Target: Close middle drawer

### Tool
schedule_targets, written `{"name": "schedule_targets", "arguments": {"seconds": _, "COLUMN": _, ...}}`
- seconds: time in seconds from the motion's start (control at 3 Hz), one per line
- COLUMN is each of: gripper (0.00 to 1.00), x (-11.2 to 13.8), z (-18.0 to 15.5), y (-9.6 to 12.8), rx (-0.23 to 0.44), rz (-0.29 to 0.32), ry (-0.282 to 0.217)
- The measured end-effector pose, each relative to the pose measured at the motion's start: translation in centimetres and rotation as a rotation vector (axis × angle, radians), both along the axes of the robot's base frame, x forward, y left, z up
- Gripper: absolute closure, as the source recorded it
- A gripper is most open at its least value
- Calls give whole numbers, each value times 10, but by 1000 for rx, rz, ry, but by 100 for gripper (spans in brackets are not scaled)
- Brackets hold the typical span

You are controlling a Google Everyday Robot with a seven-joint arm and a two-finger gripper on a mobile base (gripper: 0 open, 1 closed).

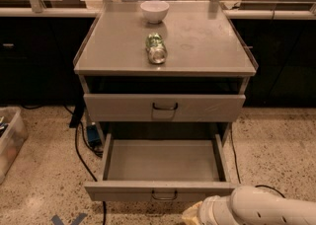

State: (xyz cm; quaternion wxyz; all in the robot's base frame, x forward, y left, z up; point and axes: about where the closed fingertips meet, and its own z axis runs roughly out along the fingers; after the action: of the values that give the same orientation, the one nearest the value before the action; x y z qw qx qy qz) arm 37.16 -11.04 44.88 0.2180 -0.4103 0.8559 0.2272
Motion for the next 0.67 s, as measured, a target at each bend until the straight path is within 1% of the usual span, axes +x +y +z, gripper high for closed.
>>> {"name": "schedule_targets", "arguments": {"seconds": 0.33, "gripper": 100, "x": 0, "z": 0, "y": 0, "rx": 0, "rz": 0, "ry": 0}}
{"name": "schedule_targets", "arguments": {"seconds": 0.67, "gripper": 100, "x": 43, "z": -41, "y": 18, "rx": 1, "rz": 13, "ry": 0}}
